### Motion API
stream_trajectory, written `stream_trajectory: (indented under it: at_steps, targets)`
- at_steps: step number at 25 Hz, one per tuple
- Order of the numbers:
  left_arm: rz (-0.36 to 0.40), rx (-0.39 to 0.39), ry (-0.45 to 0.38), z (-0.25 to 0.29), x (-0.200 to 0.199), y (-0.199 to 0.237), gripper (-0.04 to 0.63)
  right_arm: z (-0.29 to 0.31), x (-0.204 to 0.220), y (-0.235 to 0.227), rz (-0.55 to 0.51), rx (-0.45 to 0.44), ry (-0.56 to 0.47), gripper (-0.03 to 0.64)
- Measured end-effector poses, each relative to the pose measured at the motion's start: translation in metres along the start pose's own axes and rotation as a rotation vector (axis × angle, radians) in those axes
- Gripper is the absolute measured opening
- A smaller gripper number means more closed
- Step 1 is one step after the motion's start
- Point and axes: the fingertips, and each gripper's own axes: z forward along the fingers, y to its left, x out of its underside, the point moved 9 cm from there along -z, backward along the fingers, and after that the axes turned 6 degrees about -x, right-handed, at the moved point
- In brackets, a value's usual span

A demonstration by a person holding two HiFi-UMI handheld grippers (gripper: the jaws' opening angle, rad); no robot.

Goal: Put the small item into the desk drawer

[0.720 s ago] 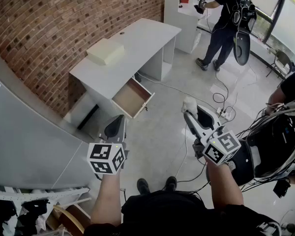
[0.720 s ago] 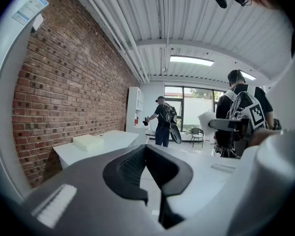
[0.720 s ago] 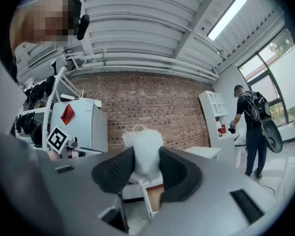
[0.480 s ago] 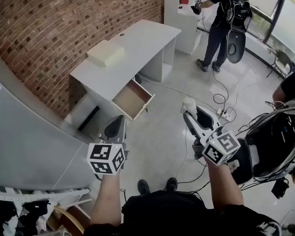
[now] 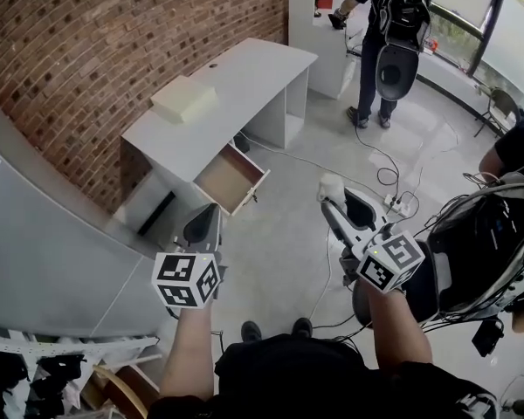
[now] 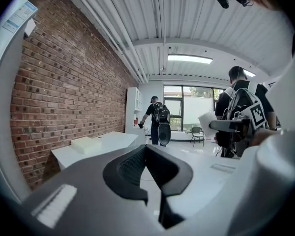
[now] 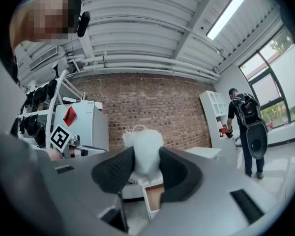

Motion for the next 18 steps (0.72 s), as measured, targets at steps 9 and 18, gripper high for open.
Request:
stream_trajectory:
  at_steps: [9, 18]
  targets:
    - [0.019, 0.014, -0.004, 0.005, 0.002, -0.044, 0.012, -0.041, 0.002, -0.022, 0.042, 0.003, -0.032, 0.15]
    - [0.01, -0.004, 0.005, 0.002, 0.001, -0.067, 0.012, -0.063, 0.002, -0.038, 0.08, 0.005, -0.016, 0.15]
